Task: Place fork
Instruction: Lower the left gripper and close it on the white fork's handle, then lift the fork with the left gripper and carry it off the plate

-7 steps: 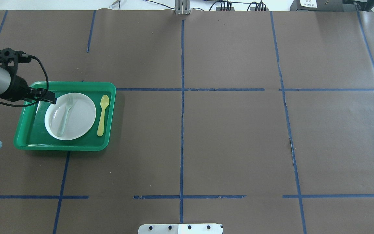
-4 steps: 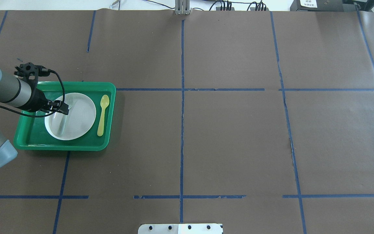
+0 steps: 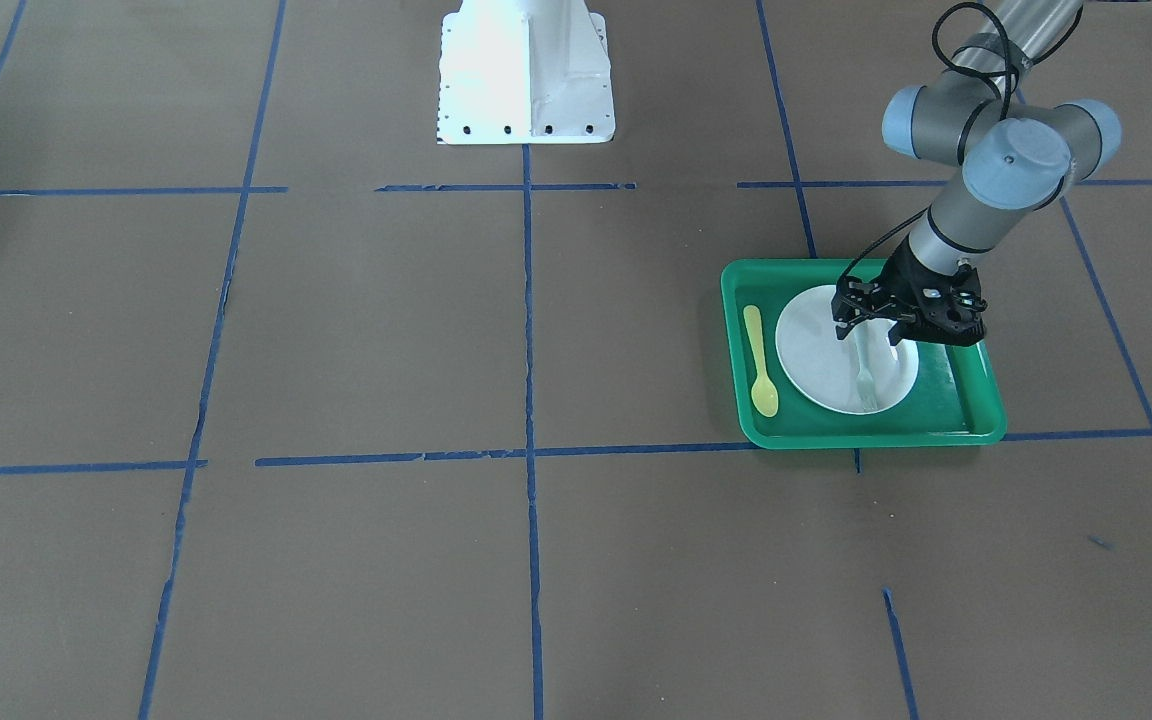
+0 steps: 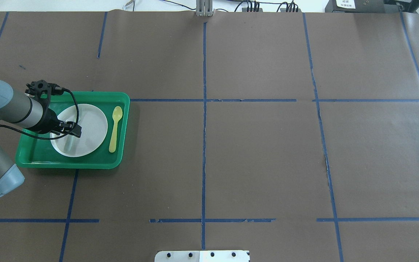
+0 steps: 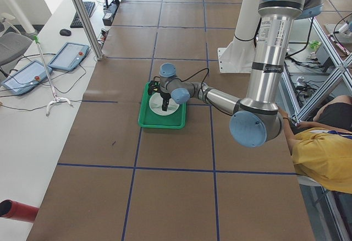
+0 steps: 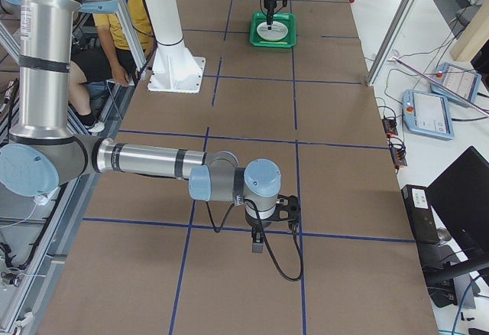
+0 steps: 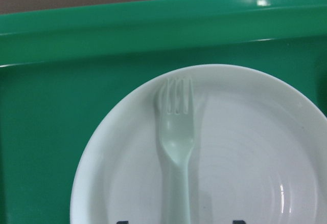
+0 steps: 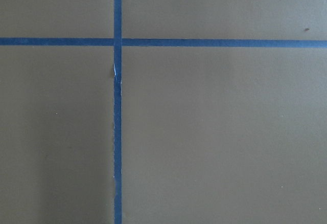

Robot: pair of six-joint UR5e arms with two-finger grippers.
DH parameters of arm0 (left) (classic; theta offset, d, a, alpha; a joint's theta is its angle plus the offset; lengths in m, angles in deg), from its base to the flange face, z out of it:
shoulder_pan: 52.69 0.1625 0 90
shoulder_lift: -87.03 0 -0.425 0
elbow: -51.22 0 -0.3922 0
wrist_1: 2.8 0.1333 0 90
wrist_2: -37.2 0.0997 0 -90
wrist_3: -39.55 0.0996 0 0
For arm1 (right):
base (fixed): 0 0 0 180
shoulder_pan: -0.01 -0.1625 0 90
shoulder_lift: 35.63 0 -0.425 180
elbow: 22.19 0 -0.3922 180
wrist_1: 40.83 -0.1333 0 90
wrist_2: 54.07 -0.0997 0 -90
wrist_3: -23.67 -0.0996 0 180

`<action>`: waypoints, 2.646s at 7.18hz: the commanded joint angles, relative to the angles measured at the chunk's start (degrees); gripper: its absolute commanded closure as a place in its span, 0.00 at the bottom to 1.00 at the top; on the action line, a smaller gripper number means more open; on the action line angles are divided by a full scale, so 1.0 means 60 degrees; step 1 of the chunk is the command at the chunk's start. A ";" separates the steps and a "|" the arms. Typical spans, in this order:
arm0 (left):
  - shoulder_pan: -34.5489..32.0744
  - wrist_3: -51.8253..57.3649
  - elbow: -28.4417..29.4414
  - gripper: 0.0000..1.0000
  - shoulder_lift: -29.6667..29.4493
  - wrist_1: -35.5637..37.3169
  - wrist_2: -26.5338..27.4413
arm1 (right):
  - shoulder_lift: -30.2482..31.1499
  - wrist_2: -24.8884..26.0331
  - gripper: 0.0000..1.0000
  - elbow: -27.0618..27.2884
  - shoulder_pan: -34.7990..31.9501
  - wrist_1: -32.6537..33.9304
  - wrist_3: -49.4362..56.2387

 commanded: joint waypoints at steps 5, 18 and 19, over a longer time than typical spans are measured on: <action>0.0011 0.0036 0.0101 0.50 0.0006 0.0044 -0.0084 | 0.0000 -0.0007 0.00 0.0000 0.0000 0.0006 -0.0001; -0.0789 0.0167 -0.1390 1.00 -0.0008 0.2324 -0.0959 | 0.0000 0.0008 0.00 0.0000 0.0000 0.0006 -0.0001; -0.1258 0.0240 -0.1610 1.00 0.0050 0.2430 -0.1079 | 0.0000 0.0008 0.00 0.0000 0.0000 0.0006 0.0014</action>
